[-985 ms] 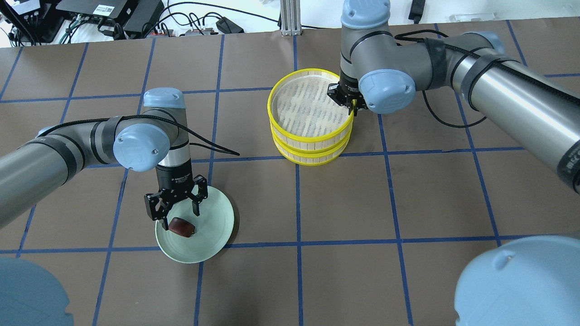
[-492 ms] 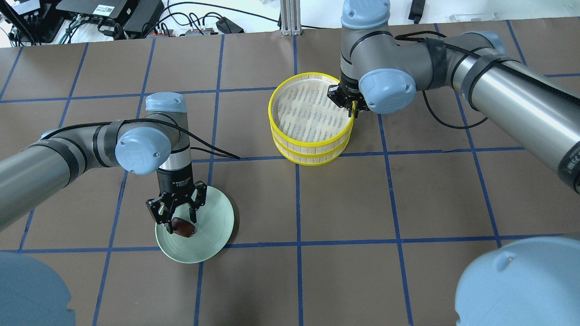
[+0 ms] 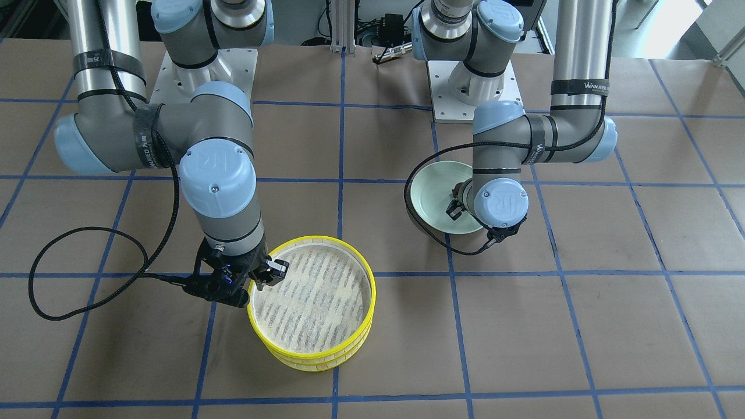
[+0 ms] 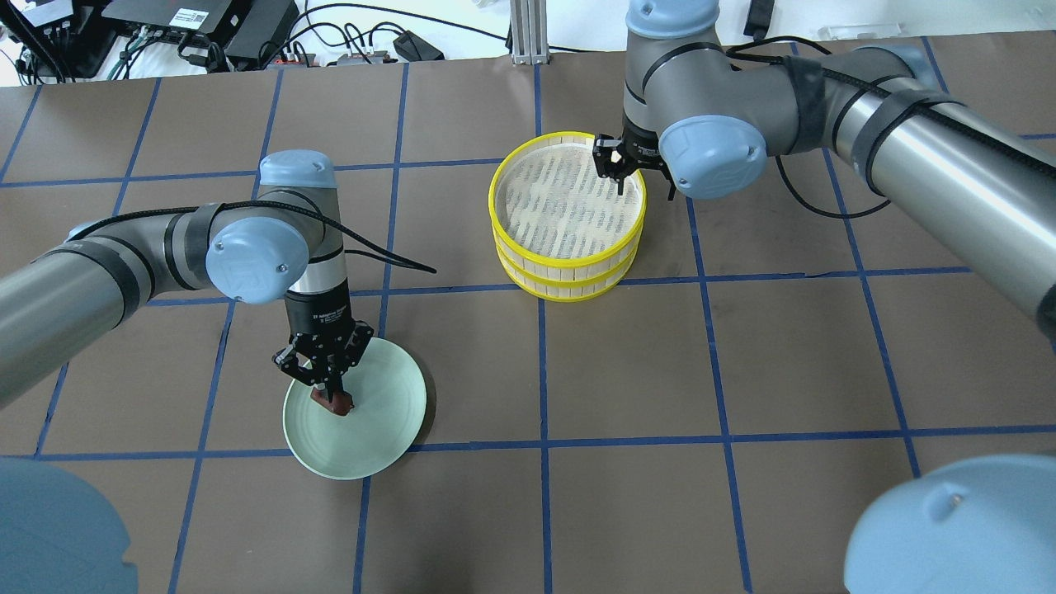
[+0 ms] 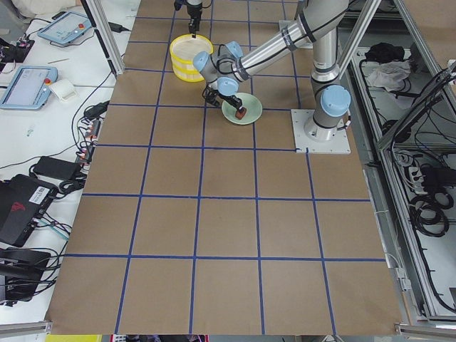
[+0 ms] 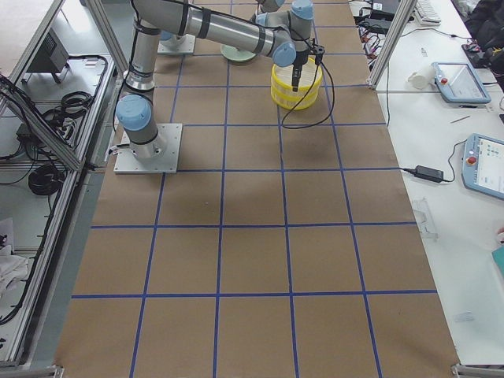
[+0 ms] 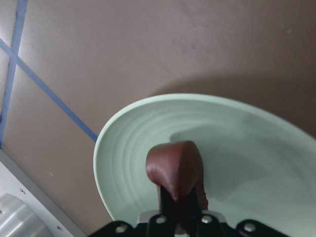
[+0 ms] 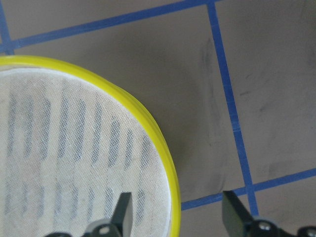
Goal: Place buns in different layers of steamer
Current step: 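Lift the brown bun with the left gripper while the right gripper withdraws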
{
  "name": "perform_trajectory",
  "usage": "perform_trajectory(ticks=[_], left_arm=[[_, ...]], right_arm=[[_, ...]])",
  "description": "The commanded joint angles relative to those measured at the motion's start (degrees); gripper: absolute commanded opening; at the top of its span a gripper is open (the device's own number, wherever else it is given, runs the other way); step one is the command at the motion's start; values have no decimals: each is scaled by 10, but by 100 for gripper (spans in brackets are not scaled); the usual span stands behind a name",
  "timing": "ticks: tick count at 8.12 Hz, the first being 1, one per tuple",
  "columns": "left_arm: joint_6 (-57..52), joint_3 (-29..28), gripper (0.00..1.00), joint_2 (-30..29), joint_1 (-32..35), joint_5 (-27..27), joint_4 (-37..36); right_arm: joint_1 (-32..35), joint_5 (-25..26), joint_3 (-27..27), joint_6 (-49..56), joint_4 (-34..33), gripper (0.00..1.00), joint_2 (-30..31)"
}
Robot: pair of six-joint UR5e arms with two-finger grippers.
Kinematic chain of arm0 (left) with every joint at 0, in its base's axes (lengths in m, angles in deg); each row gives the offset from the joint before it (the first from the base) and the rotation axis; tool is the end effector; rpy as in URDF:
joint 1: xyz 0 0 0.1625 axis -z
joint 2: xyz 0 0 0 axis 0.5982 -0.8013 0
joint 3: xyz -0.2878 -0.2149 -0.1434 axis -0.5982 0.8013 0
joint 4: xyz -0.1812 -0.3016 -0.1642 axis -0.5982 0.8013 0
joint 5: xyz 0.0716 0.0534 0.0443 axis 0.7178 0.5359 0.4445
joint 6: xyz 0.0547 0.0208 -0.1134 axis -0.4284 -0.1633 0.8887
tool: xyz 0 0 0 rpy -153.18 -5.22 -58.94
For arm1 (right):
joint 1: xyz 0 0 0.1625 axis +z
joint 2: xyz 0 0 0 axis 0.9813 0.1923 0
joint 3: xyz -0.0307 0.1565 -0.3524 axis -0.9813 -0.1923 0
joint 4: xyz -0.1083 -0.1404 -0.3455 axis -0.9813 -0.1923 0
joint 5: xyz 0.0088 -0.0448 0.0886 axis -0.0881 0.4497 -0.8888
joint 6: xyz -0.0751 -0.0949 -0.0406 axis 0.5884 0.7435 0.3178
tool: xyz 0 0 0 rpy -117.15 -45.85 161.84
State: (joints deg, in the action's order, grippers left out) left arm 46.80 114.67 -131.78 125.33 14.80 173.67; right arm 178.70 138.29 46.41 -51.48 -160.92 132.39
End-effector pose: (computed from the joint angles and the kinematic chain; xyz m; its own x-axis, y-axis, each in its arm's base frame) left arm -0.1060 -0.4284 0.1324 -0.6992 -0.5430 -0.4651 -0.7050 0.6315 0.3227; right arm 0.2234 -0.5681 0.2573 -0.9729 0.2275 0.0422 0.2227 0.9701 -0.0965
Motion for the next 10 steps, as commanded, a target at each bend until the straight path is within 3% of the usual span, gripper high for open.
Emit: perform_trajectory(ticks=[1, 4, 6, 7, 9, 10], left_arm=[[-1, -68, 0, 7, 4, -6, 2], [-69, -168, 0, 11, 14, -7, -3], [-84, -207, 0, 23, 30, -23, -8], [-112, -217, 0, 36, 40, -25, -45], [-112, -223, 0, 38, 67, -82, -154], [-111, -222, 0, 38, 79, -108, -184]], right_arm=[[-11, 6, -7, 82, 11, 93, 52], [-66, 22, -16, 189, 97, 93, 116], [-88, 25, -32, 204, 129, 99, 146], [-95, 16, -44, 208, 158, 100, 170], [-96, -51, -46, 207, 166, 100, 211], [-96, -52, -44, 207, 181, 100, 225]])
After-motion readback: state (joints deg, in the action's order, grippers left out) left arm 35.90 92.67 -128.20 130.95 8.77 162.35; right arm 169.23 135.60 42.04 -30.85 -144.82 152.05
